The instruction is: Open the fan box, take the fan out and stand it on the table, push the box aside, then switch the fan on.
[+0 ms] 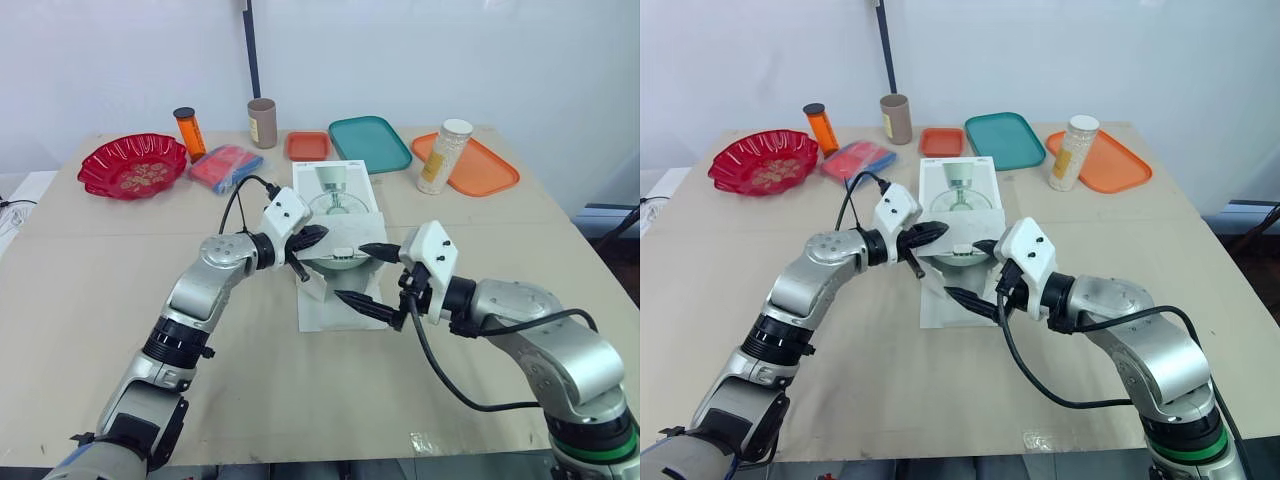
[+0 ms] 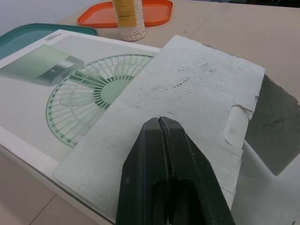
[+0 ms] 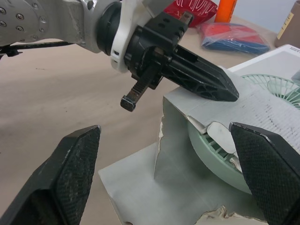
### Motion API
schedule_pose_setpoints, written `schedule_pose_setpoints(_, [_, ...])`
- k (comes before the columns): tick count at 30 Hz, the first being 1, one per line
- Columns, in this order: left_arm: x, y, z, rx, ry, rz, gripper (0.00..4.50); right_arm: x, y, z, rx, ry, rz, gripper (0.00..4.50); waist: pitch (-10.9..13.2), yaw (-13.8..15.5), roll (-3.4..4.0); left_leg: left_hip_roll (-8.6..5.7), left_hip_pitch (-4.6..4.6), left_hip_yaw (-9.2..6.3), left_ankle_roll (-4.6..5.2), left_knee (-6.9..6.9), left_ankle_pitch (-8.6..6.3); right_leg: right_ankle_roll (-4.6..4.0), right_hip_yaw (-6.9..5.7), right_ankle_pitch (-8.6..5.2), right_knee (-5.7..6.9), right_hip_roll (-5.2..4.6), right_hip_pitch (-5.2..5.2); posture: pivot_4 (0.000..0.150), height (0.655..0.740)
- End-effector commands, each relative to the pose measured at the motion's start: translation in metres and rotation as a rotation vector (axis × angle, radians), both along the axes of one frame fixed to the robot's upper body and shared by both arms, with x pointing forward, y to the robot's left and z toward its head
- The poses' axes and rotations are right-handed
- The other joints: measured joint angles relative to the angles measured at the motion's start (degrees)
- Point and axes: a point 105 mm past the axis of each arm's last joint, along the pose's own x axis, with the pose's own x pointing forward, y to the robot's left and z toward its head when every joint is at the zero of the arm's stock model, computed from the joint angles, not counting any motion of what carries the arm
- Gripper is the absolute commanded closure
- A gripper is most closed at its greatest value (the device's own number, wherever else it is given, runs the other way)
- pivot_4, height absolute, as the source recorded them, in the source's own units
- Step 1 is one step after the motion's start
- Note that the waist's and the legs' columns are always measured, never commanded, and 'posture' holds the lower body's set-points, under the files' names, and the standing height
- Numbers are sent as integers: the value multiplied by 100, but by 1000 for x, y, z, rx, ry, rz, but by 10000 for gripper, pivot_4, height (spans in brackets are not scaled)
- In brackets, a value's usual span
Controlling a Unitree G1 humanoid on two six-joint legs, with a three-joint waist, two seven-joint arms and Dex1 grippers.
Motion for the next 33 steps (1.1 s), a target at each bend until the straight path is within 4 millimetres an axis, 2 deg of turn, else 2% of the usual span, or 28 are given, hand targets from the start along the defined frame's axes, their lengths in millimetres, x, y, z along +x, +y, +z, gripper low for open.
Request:
schedule_pose_setpoints(1, [-1, 0, -4, 35, 8, -7, 44683, -8, 6, 3, 11, -21, -9, 0, 0, 1, 0, 0, 0, 0, -1, -1, 1, 0, 0, 0, 0, 0, -1, 1500, 7400])
schedule_pose_setpoints(7, [-1, -2, -5, 41, 13, -14, 44683, -4, 6, -5, 4, -1, -47, 0, 0, 1, 0, 0, 0, 0, 2, 0, -1, 0, 0, 0, 0, 0, 0, 1500, 7400])
schedule_pose_setpoints(8, [-2, -1, -5, 41, 13, -14, 44996, -4, 6, -6, -2, -1, -50, 2431, 0, 1, 0, 0, 0, 0, 2, 0, -1, 0, 0, 0, 0, 0, 0, 1500, 7400])
schedule_pose_setpoints(10, [-2, -1, -4, 41, 14, -13, 45000, -5, 7, -8, -12, -3, -54, 7782, 0, 1, 0, 0, 0, 0, 2, 0, -1, 0, 0, 0, -1, 0, 0, 1500, 7400])
schedule_pose_setpoints(11, [-2, -1, -4, 42, 14, -12, 45000, -5, 7, -9, -12, -1, -58, 13387, 0, 1, 0, 0, 0, 0, 2, 0, -1, 0, 0, 0, -1, 0, 0, 1500, 7400])
schedule_pose_setpoints(12, [-2, 0, -4, 43, 14, -11, 45000, -5, 8, -9, -12, 1, -61, 15790, 0, 1, 0, 0, 0, 0, 2, 0, -1, 0, 0, 0, -1, 0, 0, 1500, 7400])
schedule_pose_setpoints(13, [-2, 0, -4, 42, 14, -10, 45000, -5, 8, -10, -14, 2, -62, 21187, 0, 1, 0, 0, 0, 0, 1, -1, -1, 0, 0, 0, -1, 0, 0, 1500, 7400])
schedule_pose_setpoints(15, [-2, 1, -4, 41, 13, -9, 45000, -6, 10, -12, -24, 2, -62, 28500, 0, 1, 0, 0, 0, 0, 2, 0, -1, 0, 0, 0, -1, 0, 0, 1500, 7400])
schedule_pose_setpoints(17, [-2, 1, -3, 38, 12, -8, 45000, -7, 14, -15, -29, 8, -66, 39372, -1, 1, 1, 0, 0, 0, 2, 0, -1, 0, 0, 0, 0, 0, 0, 1500, 7400])
schedule_pose_setpoints(19, [-2, 0, -3, 37, 12, -8, 45000, -5, 17, -20, -43, 10, -76, 44062, -1, 1, 1, 0, 0, 0, 2, 0, -1, 0, 0, 0, 0, 0, 0, 1500, 7400])
schedule_pose_setpoints(26, [-2, -1, -2, 33, 7, -13, 45000, 2, 20, -31, -55, 34, -151, 44062, -1, 1, 1, 0, 0, 0, -1, 0, 0, 0, 0, 0, -1, 0, 0, 1500, 7400])
schedule_pose_setpoints(33, [-4, -2, -2, 29, 6, -26, 45000, 14, 20, -33, -51, 28, -261, 44062, -2, 0, 1, 0, 0, -1, -2, 0, 1, 0, 0, 0, 0, 0, -1, 1500, 7400])
